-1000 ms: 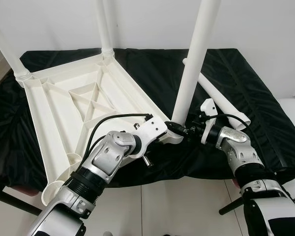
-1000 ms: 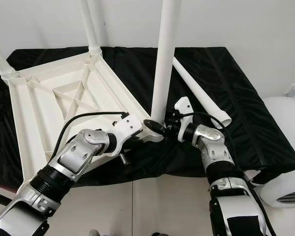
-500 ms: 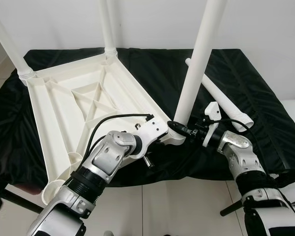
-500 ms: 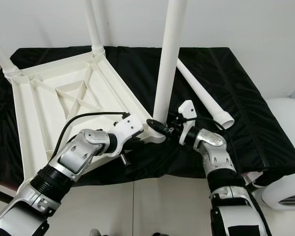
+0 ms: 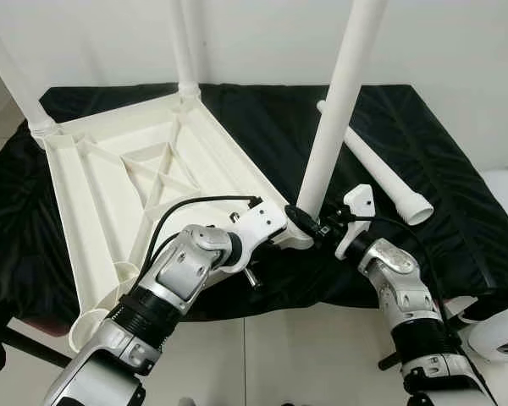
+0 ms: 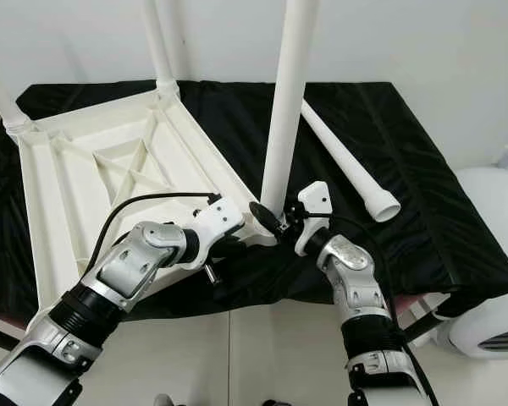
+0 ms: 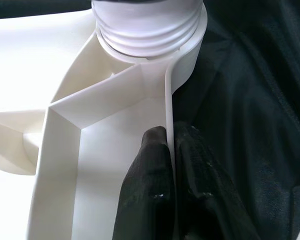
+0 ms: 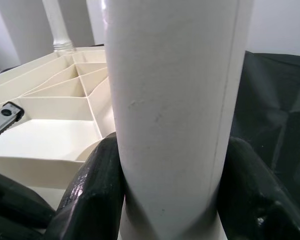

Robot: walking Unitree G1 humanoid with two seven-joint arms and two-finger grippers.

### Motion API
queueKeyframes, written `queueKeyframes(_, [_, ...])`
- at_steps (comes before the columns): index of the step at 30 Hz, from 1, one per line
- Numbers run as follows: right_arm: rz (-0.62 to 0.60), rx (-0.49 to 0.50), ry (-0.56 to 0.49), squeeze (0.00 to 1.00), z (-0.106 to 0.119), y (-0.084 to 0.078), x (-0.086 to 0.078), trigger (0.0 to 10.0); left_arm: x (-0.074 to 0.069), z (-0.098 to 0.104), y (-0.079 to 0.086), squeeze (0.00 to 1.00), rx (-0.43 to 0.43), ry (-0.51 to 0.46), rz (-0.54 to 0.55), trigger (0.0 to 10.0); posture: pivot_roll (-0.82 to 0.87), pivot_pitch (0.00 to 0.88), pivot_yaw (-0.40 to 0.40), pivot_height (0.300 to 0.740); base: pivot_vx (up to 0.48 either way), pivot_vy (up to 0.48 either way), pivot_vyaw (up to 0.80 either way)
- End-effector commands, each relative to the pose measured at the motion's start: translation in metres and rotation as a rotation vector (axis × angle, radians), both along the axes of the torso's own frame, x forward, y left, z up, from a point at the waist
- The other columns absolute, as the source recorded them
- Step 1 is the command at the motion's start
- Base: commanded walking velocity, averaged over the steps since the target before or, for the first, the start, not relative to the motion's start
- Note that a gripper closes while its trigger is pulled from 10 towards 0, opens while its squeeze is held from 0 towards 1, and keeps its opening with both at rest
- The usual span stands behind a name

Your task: Building children table

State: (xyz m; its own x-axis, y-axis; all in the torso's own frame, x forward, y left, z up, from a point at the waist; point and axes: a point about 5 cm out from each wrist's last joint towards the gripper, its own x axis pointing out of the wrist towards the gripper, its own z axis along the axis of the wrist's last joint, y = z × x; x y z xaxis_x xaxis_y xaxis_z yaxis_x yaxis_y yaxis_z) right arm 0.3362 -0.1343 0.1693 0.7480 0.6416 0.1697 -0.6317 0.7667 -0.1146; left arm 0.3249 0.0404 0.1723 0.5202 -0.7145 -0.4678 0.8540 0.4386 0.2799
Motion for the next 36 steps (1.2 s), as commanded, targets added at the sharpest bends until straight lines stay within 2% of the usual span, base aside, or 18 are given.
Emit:
queueKeyframes(1, [0.072,0.025,-0.007,0.0,0.003,0.019,-0.004,0.0,0.003,0.007,-0.001,0.0,-0.001,-0.044,0.019,10.0,-0.09,0.108,0.045,0.74,0.0,0.0,0.0])
queueKeyframes(2, [0.023,0.054,0.003,0.0,0.003,0.026,-0.005,0.0,0.002,0.006,0.0,0.0,0.0,-0.043,0.018,10.0,-0.09,0.106,0.043,0.74,0.0,0.0,0.0])
queueKeyframes(3, [0.023,0.054,0.003,0.0,0.003,0.026,-0.005,0.0,0.002,0.006,0.0,0.0,0.0,-0.043,0.018,10.0,-0.09,0.106,0.043,0.74,0.0,0.0,0.0])
queueKeyframes(5, [-0.119,0.098,0.039,0.0,0.003,0.041,-0.003,0.0,0.001,0.006,-0.001,0.0,0.002,-0.043,0.015,10.0,-0.08,0.1,0.038,0.74,0.0,0.0,0.0])
queueKeyframes(6, [-0.119,0.098,0.039,0.0,0.003,0.041,-0.003,0.0,0.001,0.006,-0.001,0.0,0.002,-0.043,0.015,10.0,-0.08,0.1,0.038,0.74,0.0,0.0,0.0])
queueKeyframes(9, [-0.275,0.136,0.063,0.0,0.002,0.053,0.0,0.0,0.001,0.006,-0.002,0.0,0.002,-0.044,0.013,10.0,-0.08,0.092,0.034,0.74,0.0,0.0,0.0])
queueKeyframes(10, [-0.275,0.136,0.063,0.0,0.002,0.053,0.0,0.0,0.001,0.006,-0.002,0.0,0.002,-0.044,0.013,10.0,-0.08,0.092,0.034,0.74,0.0,0.0,0.0])
queueKeyframes(11, [-0.359,0.133,0.078,0.0,0.0,0.058,0.0,0.0,0.0,0.005,-0.001,0.0,0.003,-0.045,0.012,10.0,-0.08,0.088,0.032,0.74,0.0,0.0,0.0])
queueKeyframes(14, [-0.449,0.119,0.086,0.0,-0.003,0.063,0.001,0.0,0.001,0.006,-0.001,0.0,0.005,-0.047,0.014,10.0,-0.08,0.086,0.031,0.74,0.0,0.0,0.0])
queueKeyframes(25, [-0.523,0.13,0.097,0.0,-0.002,0.074,-0.003,0.0,0.0,0.006,-0.001,0.0,0.006,-0.049,0.014,10.0,-0.07,0.079,0.029,0.74,0.0,0.0,0.0])
queueKeyframes(26, [-0.525,0.126,0.097,0.0,-0.002,0.072,-0.003,3.8,0.0,0.006,-0.001,0.0,0.006,-0.049,0.013,10.0,-0.07,0.079,0.029,0.74,0.0,0.0,0.0])
queueKeyframes(27, [-0.533,0.123,0.097,0.0,-0.002,0.071,-0.003,3.8,0.0,0.006,-0.001,0.0,0.007,-0.05,0.014,10.0,-0.07,0.079,0.029,0.74,0.0,0.0,0.0])
queueKeyframes(28, [-0.547,0.115,0.093,0.0,-0.002,0.068,-0.002,10.0,0.0,0.006,-0.001,0.0,0.007,-0.05,0.013,10.0,-0.07,0.079,0.029,0.74,0.0,0.0,0.0])
queueKeyframes(29, [-0.557,0.11,0.09,1.0,-0.002,0.066,-0.002,10.0,0.0,0.006,-0.001,0.0,0.007,-0.05,0.013,10.0,-0.07,0.079,0.029,0.74,0.0,0.0,0.0])
queueKeyframes(31, [-0.557,0.11,0.09,1.0,-0.002,0.066,-0.002,10.0,0.0,0.006,-0.001,0.0,0.007,-0.05,0.013,10.0,-0.07,0.079,0.029,0.74,0.0,0.0,0.0])
queueKeyframes(36, [-0.604,0.14,0.065,1.0,0.003,0.051,-0.001,10.0,0.0,0.006,-0.001,0.0,0.005,-0.05,0.014,10.0,-0.08,0.087,0.028,0.74,0.0,0.0,0.0])
